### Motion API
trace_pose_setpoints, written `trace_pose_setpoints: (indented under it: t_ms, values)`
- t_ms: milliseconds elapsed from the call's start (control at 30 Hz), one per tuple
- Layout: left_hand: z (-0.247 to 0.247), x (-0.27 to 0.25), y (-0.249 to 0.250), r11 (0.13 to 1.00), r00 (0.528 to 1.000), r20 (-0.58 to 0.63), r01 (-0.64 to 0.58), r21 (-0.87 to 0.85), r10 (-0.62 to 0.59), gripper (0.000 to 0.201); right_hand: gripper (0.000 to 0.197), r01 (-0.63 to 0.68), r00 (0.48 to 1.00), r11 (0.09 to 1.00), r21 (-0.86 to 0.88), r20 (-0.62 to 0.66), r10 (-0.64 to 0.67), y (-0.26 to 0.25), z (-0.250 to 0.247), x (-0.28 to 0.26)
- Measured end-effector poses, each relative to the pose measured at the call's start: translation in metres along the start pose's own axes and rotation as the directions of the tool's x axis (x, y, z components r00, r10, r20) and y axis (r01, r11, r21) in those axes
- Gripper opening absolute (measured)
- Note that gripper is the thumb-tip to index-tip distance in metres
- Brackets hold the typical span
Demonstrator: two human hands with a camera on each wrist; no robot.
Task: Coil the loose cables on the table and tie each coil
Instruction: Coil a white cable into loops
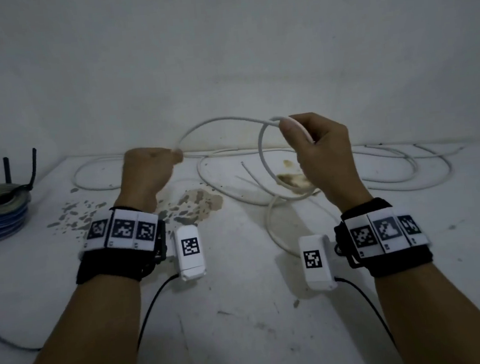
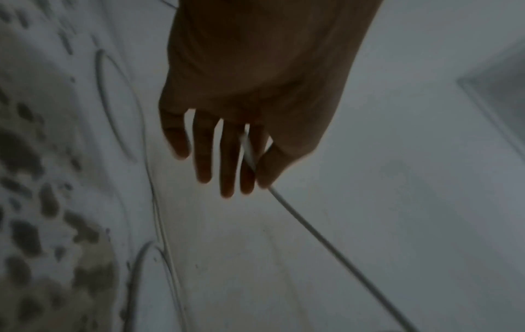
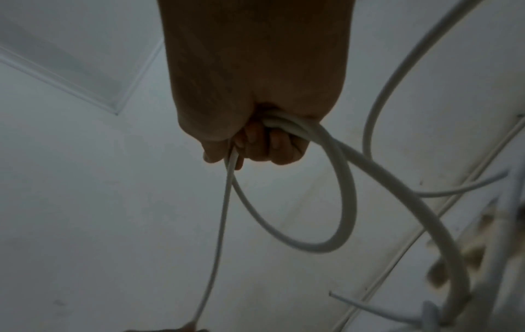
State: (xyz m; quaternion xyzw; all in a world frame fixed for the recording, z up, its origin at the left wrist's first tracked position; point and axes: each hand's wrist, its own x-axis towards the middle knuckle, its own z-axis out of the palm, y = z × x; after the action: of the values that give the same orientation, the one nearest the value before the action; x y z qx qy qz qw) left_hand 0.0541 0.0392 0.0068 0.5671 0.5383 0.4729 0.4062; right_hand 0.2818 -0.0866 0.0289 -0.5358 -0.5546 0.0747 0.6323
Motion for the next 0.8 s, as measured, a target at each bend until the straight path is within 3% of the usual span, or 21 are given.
trace_pose_setpoints:
  t_ms: [100, 167, 233, 300, 333, 400, 500, 700, 800]
  values:
    - [0.01, -0.008, 0.004, 0.934, 0.968, 0.25, -0.125, 0.335, 0.04, 0.076, 0.015, -0.028, 0.998, 0.998, 0.057, 0.058, 0.024, -0.004, 0.006, 0.0]
    - [0.016, -0.019, 0.014, 0.904, 0.932, 0.34, -0.249, 0.348, 0.126, 0.101, 0.016, 0.009, 0.992, 1.0, 0.004, 0.128, -0.01, -0.005, 0.008, 0.0]
    - [0.023, -0.033, 0.026, 0.876, 0.862, 0.385, -0.431, 0.215, 0.33, 0.09, 0.015, 0.047, 0.982, 0.998, -0.034, 0.185, -0.04, -0.007, 0.011, -0.003]
    - [0.03, -0.044, 0.034, 0.825, 0.756, 0.427, -0.564, 0.039, 0.496, 0.06, 0.015, 0.062, 0.977, 0.998, -0.03, 0.209, -0.054, -0.009, 0.013, -0.005]
    - [0.032, -0.049, 0.037, 0.811, 0.713, 0.464, -0.584, -0.02, 0.525, 0.046, 0.016, 0.063, 0.976, 0.998, -0.019, 0.21, -0.058, -0.01, 0.013, -0.005]
    - [0.036, -0.053, 0.037, 0.824, 0.677, 0.528, -0.56, -0.084, 0.513, 0.033, 0.02, 0.04, 0.977, 0.999, 0.018, 0.208, -0.043, -0.011, 0.012, -0.003]
    - [0.039, -0.052, 0.032, 0.861, 0.708, 0.517, -0.494, -0.123, 0.48, 0.032, 0.024, -0.014, 0.984, 0.997, 0.077, 0.178, 0.001, -0.01, 0.007, -0.001]
    - [0.03, -0.036, 0.03, 0.914, 0.903, 0.25, -0.268, -0.305, 0.349, 0.03, 0.032, -0.083, 0.997, 0.983, 0.163, 0.019, 0.081, -0.007, -0.01, 0.006]
    - [0.029, -0.034, 0.029, 0.935, 0.927, 0.252, -0.201, -0.293, 0.279, 0.024, 0.032, -0.084, 0.996, 0.987, 0.136, 0.04, 0.079, -0.005, -0.002, 0.003]
